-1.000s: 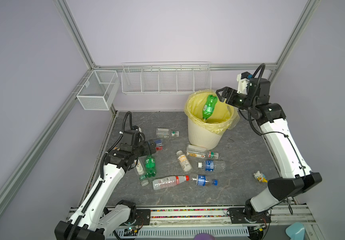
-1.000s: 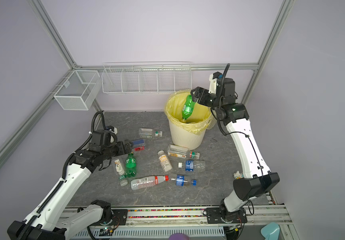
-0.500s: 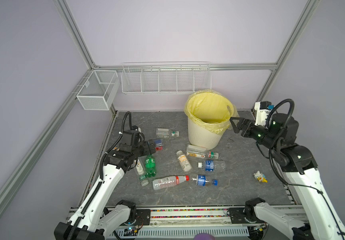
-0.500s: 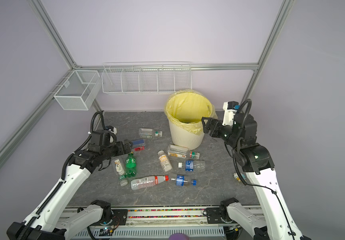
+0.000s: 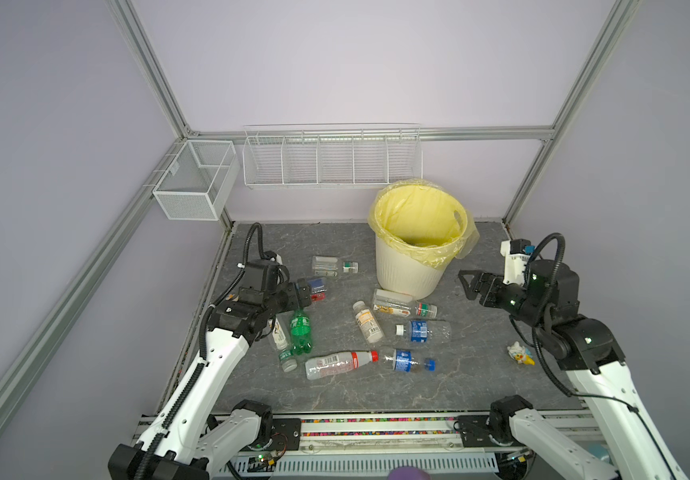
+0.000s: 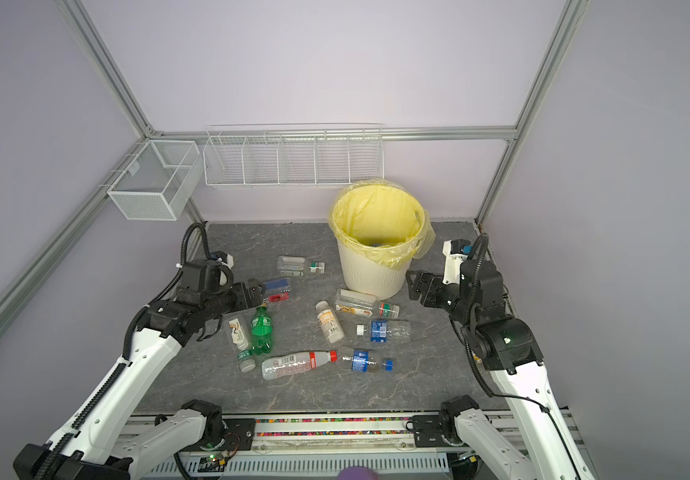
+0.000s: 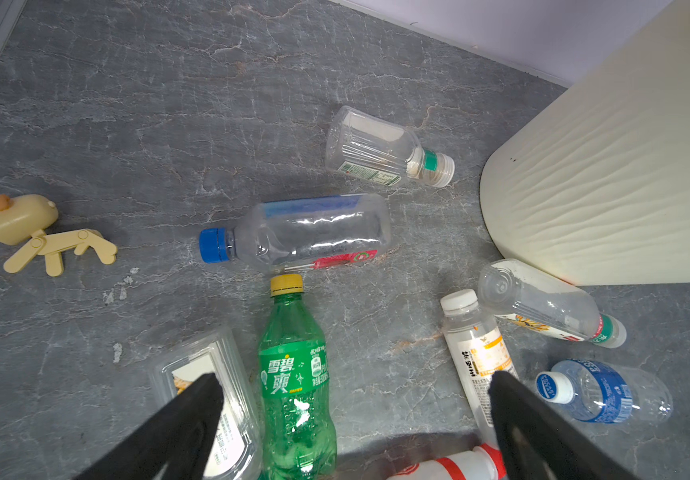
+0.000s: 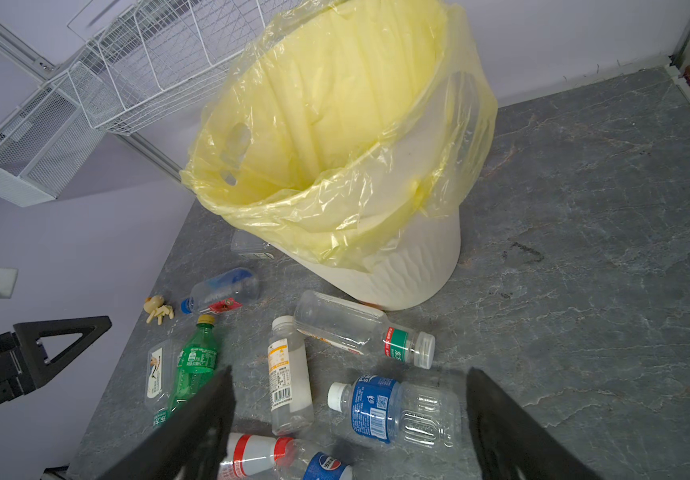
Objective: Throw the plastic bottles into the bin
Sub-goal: 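Lower the empty right gripper beside the bin while the left moves over the pile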
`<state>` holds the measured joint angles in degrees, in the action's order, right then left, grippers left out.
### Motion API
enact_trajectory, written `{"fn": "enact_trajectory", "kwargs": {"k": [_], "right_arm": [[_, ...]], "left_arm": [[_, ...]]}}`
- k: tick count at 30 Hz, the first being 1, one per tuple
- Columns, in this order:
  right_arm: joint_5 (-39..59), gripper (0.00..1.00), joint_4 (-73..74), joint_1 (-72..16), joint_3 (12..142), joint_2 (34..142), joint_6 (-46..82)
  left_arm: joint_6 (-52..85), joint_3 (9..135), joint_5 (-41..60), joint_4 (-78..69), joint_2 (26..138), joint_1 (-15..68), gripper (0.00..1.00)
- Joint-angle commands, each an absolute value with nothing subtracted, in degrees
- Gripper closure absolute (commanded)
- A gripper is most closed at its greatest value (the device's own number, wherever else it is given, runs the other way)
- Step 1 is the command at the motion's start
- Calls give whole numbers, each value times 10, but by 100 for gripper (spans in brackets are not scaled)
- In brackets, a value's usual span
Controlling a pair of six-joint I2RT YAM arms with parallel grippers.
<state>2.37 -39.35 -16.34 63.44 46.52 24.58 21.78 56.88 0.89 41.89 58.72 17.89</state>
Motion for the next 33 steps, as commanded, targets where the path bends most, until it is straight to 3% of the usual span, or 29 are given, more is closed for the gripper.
{"fn": "enact_trajectory", "kwargs": {"k": [1,12,24,33], "right_arm": [[17,12,-403,-164,608,441,238],[39,12,-399,-164,561,411,255],[27,12,-424,-164,549,379,264],[22,12,-427,-164,529,359,261]], "left_arm": [[215,564,3,415,593,175,0],[327,565,-11,456,602,176,0],[469,511,-1,492,518,186,0],[466,498,-11,468,513,260,0]]}}
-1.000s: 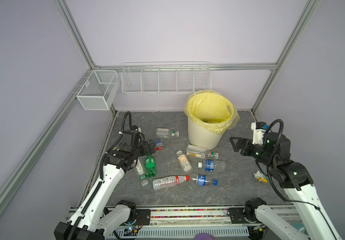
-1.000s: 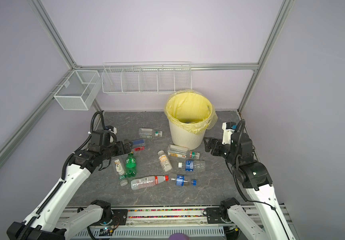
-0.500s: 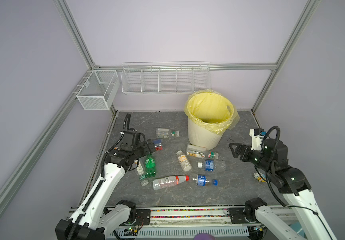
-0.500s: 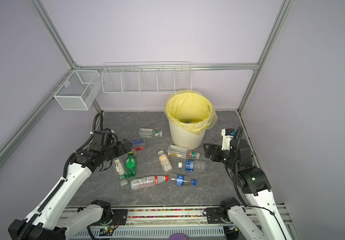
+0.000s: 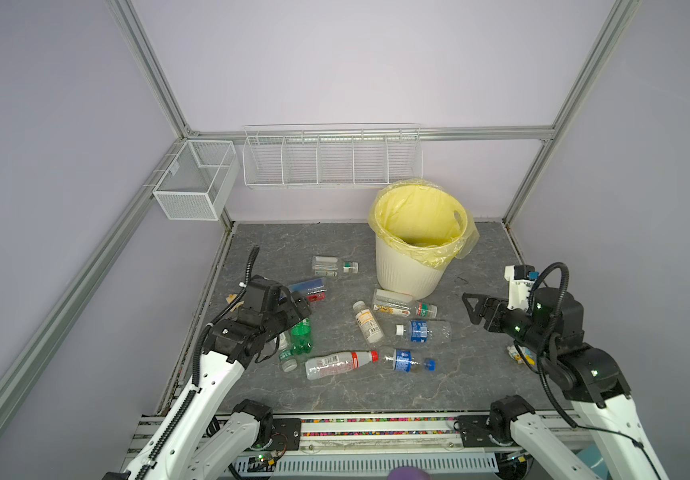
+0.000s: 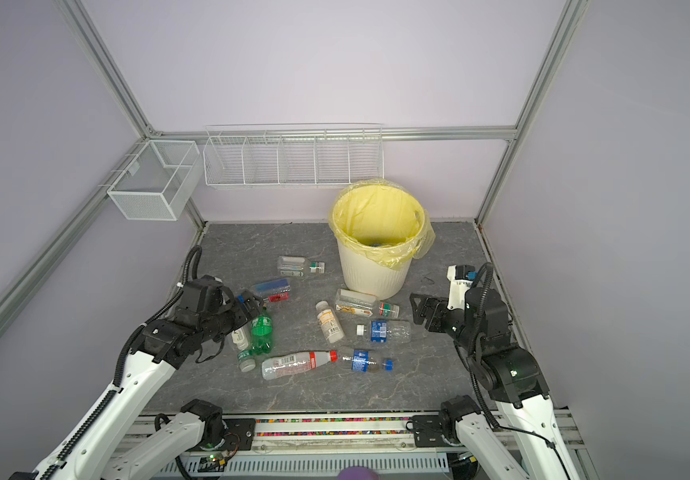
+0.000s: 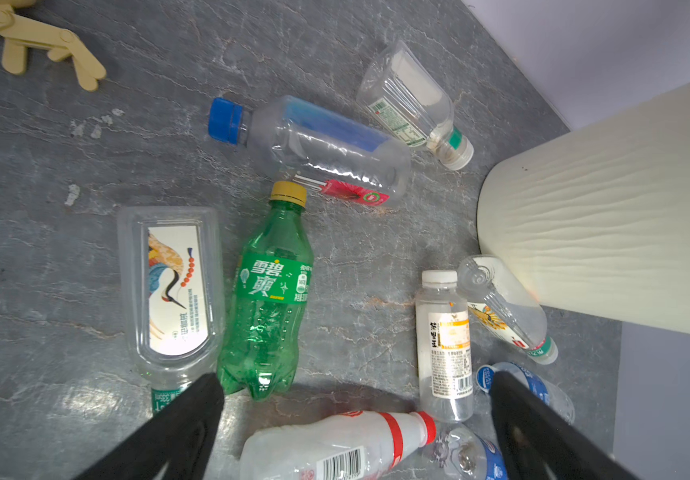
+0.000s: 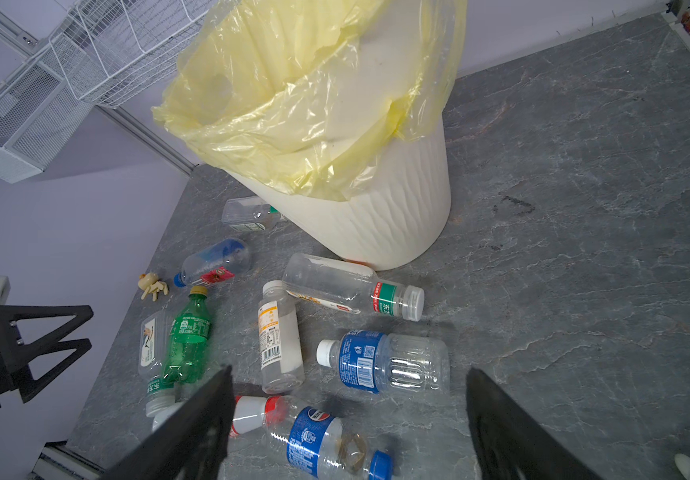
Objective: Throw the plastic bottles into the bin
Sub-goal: 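Lower the empty right gripper beside the bin while the left moves over the pile, then reach the left gripper to the white-capped orange-label bottle and close on it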
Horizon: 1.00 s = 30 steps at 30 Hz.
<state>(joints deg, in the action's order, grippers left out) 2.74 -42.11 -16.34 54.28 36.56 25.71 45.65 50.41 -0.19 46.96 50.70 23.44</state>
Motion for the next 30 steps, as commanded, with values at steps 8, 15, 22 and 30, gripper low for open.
{"fn": "enact_trajectory", "kwargs": {"k": [8,15,22,30], "right_arm": [[22,12,-430,-164,520,359,259],[16,12,-437,-164,518,352,256],[9,12,-450,-164,518,337,255],[5,12,-464,-164,519,330,252]], "left_arm": [[507,488,-38,421,584,361,0],[516,503,-39,384,654,399,0],[509,515,-32,350,713,423,0],[481,559,-10,357,803,436,0]]}}
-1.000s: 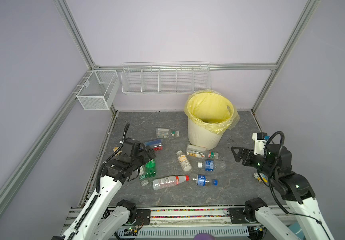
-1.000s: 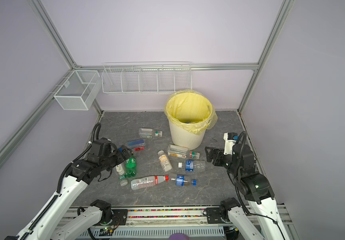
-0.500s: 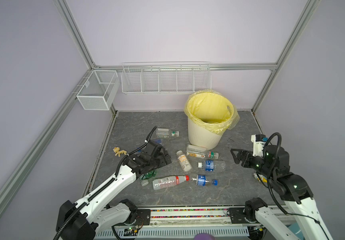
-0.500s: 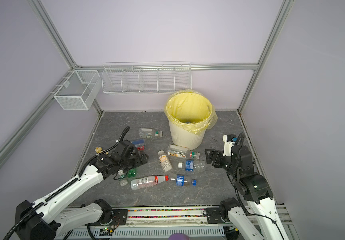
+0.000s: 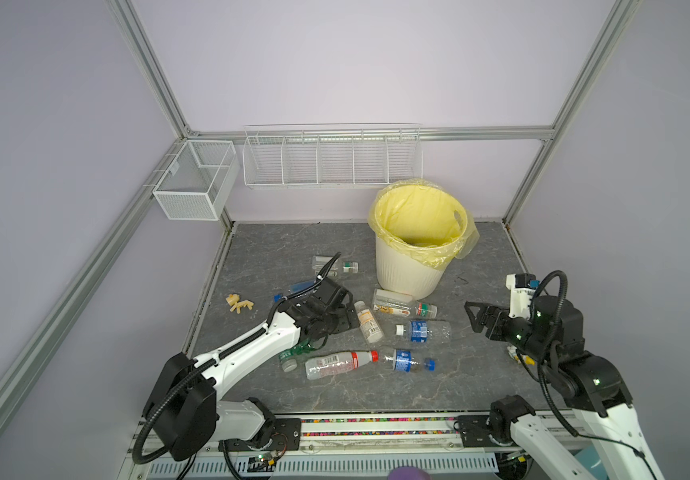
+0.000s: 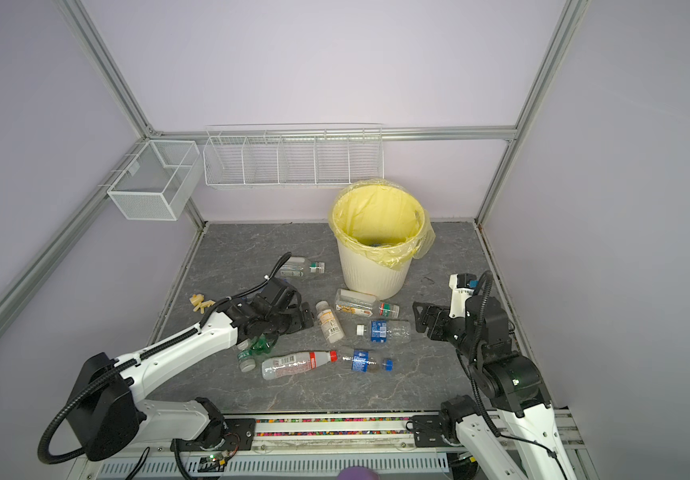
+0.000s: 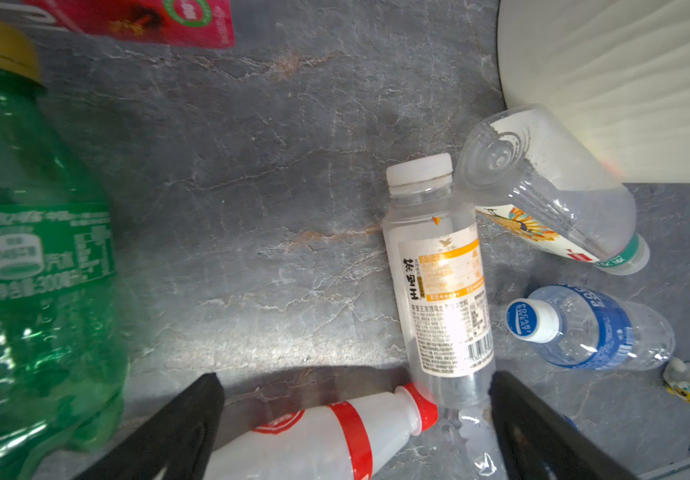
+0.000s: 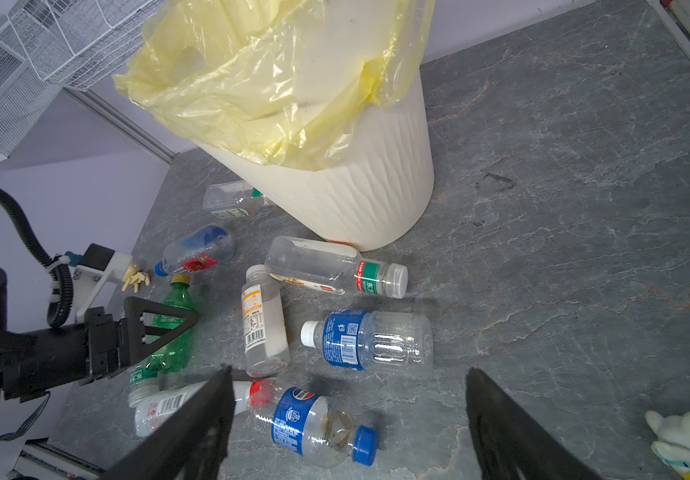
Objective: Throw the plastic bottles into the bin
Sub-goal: 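Reach the left gripper to the white-capped orange-label bottle and close on it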
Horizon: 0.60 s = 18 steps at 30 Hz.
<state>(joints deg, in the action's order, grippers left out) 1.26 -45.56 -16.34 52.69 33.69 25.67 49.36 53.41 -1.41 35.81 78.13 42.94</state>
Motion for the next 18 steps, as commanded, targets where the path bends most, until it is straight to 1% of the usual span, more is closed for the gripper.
{"fn": "enact_trajectory", "kwargs": {"k": [1,6,10,18], "right_arm": [[5,12,-464,-164,518,330,251],[5,12,-457,-164,510,333,258],[30,12,-437,-164,507,340,273],[33,12,-434,-164,481,344,281]], "left_arm": [[479,561,-10,353,810,438,0],[475,575,-6,331,853,447,0],[470,587,-5,324,885,449,0],[468,608,12,300,932,454,0]]}}
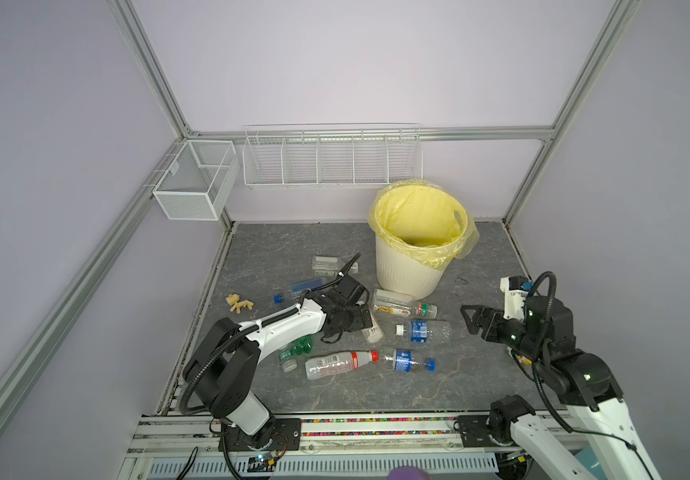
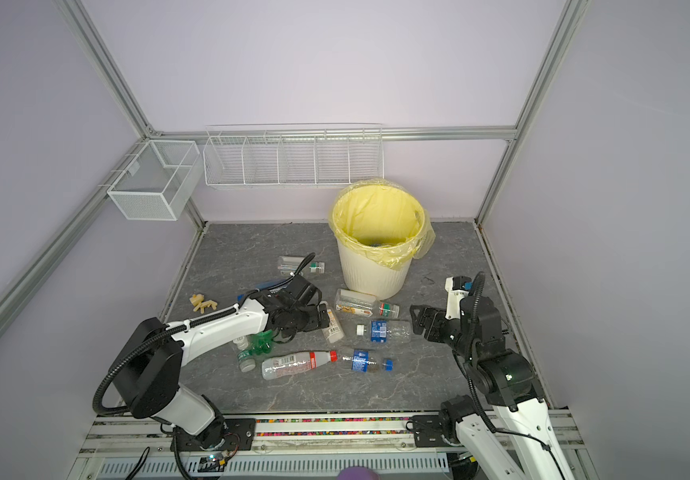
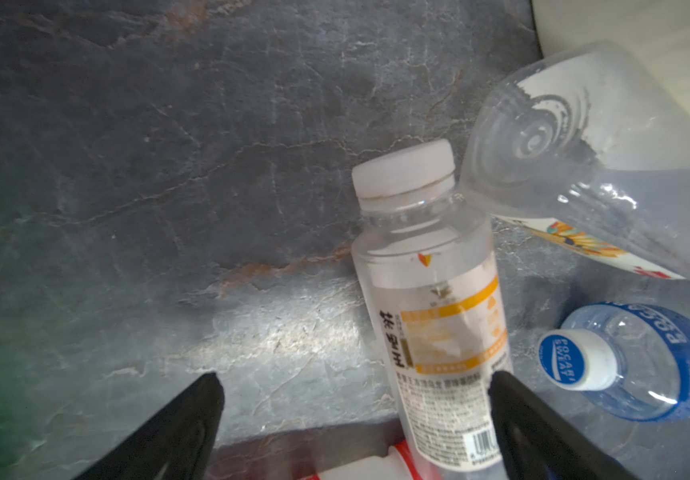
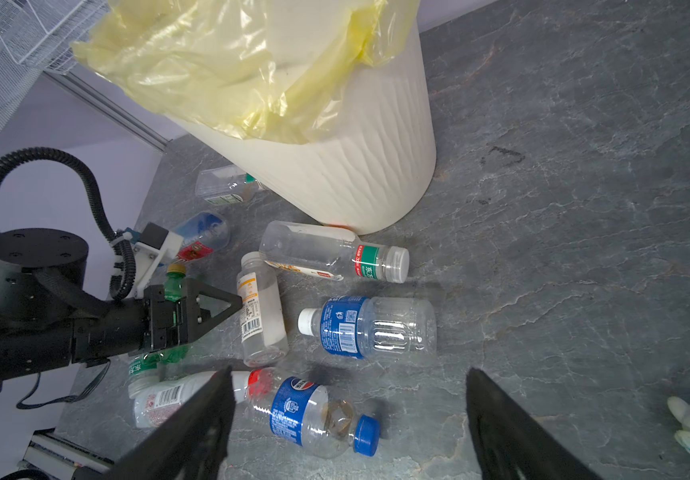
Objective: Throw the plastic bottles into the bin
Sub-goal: 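Reach the left gripper to the white-capped orange-label bottle and close on it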
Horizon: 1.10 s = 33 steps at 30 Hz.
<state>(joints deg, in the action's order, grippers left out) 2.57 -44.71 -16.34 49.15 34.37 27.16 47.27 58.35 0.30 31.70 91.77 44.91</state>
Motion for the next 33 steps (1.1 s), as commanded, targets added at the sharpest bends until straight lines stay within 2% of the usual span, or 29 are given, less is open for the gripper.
{"fn": "enact_trajectory", "kwargs": {"k": [1,14,29,33], "right_arm": [[33,12,-433,-164,480,343,283],[31,12,-439,-165,484,349,280],[12,12,-443,-164,500,355,278],[9,12,-443,-164,500,352,281]], "left_arm": [[468,610,17,296,938,454,0],[470,627,33,265,986,458,5],[471,624,30,237,1003,464,18],[478,622,27,235,1008,463,19]]}}
